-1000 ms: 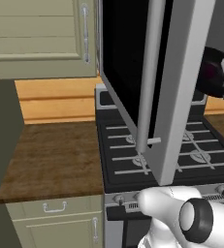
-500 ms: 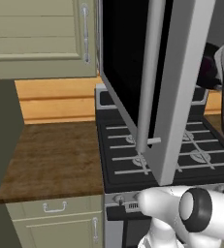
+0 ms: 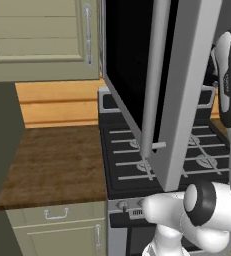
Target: Pick the eggplant from the sink and place it in the bowl. Then pick the bowl and place it in the microwave. Then close the microwave door and press the start button.
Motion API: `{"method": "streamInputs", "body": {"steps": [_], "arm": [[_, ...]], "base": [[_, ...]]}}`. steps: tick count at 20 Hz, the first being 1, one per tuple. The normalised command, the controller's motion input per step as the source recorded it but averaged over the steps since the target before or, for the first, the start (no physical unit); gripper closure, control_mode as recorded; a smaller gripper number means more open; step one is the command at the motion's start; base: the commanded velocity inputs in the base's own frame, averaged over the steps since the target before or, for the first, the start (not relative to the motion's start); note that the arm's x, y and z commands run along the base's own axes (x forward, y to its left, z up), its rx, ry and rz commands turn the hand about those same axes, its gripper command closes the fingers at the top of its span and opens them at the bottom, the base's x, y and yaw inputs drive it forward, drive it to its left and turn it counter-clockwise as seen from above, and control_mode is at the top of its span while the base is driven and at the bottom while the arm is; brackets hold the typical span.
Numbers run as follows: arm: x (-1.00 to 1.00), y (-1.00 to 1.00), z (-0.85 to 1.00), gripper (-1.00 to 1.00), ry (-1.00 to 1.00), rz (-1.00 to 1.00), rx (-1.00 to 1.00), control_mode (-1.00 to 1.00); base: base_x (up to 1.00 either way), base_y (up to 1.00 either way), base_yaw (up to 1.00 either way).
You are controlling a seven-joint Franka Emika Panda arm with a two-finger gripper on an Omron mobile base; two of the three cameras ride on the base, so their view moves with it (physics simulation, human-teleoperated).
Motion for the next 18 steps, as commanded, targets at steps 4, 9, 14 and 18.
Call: {"method": "streamInputs", "body": {"steps": [4,9,14,18], "arm": [[0.28,0.02,0.12,1.0,0.0,0.0,0.0,-1.0],[0.44,0.13,0.02,1.0,0.0,0.0,0.0,-1.0],[0.42,0.03,0.0,1.0,0.0,0.0,0.0,-1.0],[0.34,0.0,0.0,1.0,0.0,0.0,0.0,-1.0]], "base": [[0.0,0.0,0.0],[0.0,0.0,0.0],[0.0,0.0,0.0],[0.0,0.0,0.0]]}}
